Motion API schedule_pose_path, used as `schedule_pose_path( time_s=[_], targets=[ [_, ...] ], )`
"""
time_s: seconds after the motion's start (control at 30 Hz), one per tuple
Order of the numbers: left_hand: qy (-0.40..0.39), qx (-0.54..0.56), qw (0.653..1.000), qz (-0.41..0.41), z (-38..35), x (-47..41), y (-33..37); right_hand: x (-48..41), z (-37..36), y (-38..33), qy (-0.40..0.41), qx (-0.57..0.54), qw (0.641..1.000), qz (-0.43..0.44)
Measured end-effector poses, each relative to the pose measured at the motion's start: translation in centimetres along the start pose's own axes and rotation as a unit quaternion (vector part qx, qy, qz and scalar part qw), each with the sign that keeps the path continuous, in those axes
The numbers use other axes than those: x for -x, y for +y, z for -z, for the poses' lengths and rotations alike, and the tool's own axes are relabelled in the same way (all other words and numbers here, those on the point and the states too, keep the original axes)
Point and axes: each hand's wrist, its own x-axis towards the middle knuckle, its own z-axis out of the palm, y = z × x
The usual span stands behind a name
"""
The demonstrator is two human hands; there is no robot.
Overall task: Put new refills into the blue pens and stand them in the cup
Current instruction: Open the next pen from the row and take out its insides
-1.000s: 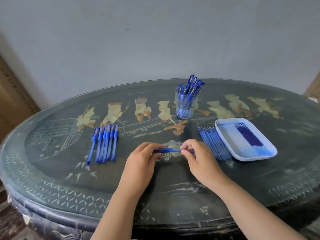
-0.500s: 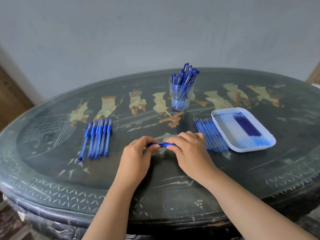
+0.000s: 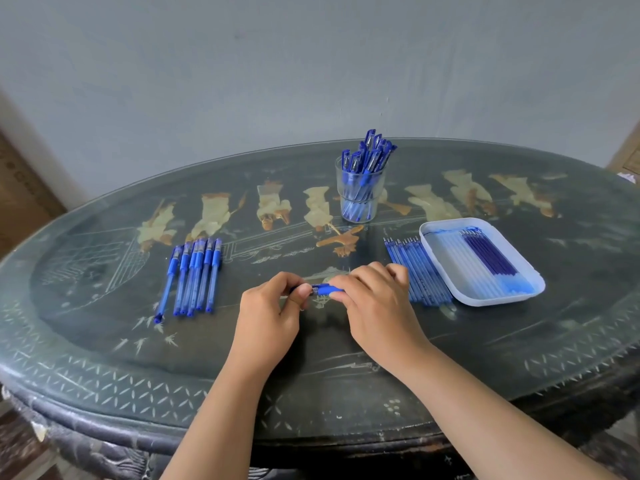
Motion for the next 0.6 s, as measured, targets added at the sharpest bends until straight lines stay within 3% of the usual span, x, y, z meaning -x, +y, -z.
schedule_pose_path(
  time_s=[0.27, 0.43, 0.6],
  targets=[
    [-0.016, 0.000, 1.000, 0.026, -0.19, 0.05, -0.17, 0.16, -0.09, -0.24, 0.014, 0.017, 1.000, 0.019],
    [0.064, 0.056, 0.991, 0.103, 0.66, 0.01, -0.64, -0.15, 0.39, 0.44, 0.054, 0.022, 0.996, -0.067],
    [0.042, 0.036, 0.994, 0.096, 0.20, 0.07, -0.23, -0.23, 0.12, 0.32, 0.048, 0.045, 0.995, -0.068]
  ],
)
